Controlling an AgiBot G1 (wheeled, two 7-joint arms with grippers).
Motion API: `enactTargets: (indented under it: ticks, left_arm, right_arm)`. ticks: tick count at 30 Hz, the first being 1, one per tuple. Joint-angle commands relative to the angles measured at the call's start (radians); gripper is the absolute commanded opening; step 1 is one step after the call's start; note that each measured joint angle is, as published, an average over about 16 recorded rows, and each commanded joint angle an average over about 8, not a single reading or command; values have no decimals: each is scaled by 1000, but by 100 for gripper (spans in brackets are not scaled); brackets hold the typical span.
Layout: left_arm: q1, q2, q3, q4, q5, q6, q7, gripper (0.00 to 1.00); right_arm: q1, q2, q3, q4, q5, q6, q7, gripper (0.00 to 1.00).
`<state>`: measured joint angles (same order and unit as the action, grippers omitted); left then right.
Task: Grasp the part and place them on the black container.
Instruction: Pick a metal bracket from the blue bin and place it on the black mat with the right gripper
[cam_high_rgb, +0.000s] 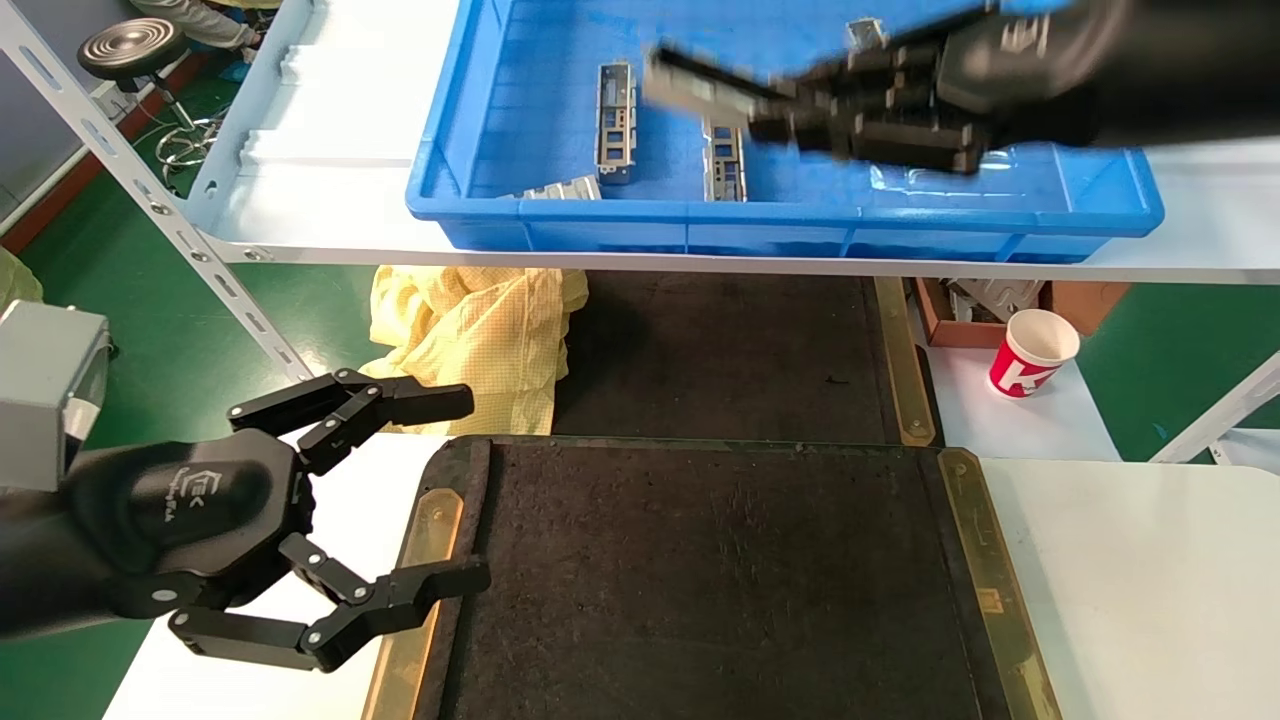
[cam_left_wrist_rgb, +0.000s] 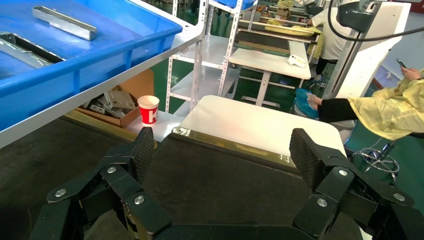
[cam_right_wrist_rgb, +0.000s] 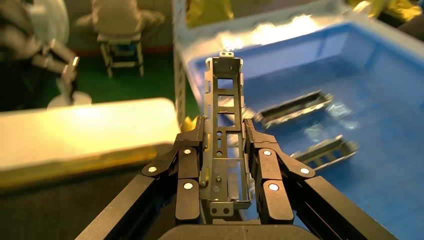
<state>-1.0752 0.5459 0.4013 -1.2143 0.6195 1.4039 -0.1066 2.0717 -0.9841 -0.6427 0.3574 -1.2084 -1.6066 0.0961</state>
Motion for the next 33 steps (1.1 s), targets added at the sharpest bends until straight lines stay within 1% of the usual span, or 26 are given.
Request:
enactTargets:
  ticks: [1,5,8,11,14,19,33]
  left_arm:
    - [0,0,0,0,0,0,0,100]
    - [0,0,0,0,0,0,0,100]
    - [0,0,0,0,0,0,0,100]
    - [0,0,0,0,0,0,0,100]
    - [0,0,0,0,0,0,0,100]
    - [0,0,0,0,0,0,0,100]
    - [0,0,0,0,0,0,0,100]
  right_arm:
    - [-33,22,-22,72,28,-5,11,0]
    - [-100,96,-96,241,134,0,33,0]
    - [-137,136,-149,322,199,6,33,0]
    - [-164,152,-193,353,241,13,6,0]
    - [-186,142,-224,344,257,24,-51,0]
    - [-217,80,-256,273,241,48,-187,0]
    - [-287,-178,-311,18,152,132,-514,0]
